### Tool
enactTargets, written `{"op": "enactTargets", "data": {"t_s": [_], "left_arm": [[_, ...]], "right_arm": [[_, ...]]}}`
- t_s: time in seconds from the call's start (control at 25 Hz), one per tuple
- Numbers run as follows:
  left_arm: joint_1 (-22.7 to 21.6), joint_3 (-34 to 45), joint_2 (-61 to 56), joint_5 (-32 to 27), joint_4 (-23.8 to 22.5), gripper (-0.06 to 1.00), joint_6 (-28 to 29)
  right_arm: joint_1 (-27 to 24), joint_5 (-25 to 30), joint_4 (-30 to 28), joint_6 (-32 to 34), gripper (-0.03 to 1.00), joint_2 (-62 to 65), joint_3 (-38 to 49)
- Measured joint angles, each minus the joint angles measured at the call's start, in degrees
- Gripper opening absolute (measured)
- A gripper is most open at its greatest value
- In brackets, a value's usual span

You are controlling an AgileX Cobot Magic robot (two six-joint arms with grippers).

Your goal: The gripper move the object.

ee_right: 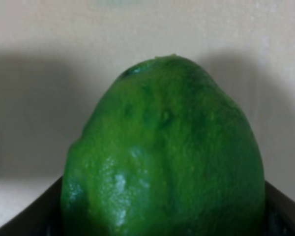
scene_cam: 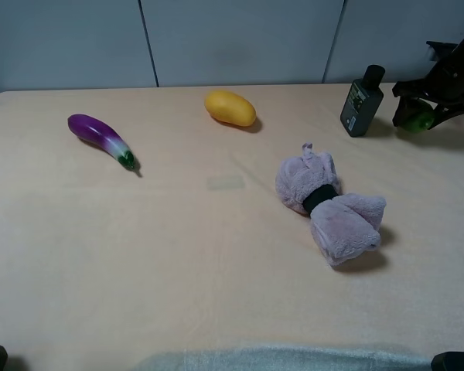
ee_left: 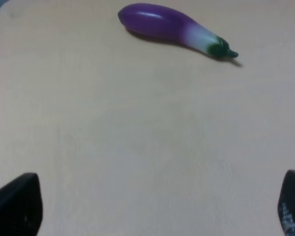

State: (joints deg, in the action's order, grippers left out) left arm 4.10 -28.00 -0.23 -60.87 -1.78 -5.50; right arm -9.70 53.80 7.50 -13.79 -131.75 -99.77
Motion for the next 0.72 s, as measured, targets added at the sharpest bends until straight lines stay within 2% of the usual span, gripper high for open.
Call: {"op": "enactTargets", "data": {"t_s": [0.72], "left_arm": [[0.0,0.0,0.0,0.0,0.0,0.95,0.0]], "right_arm": [[-0.63,-2.5,0.06,-0.05,0.48,-1.46,0.0]]}}
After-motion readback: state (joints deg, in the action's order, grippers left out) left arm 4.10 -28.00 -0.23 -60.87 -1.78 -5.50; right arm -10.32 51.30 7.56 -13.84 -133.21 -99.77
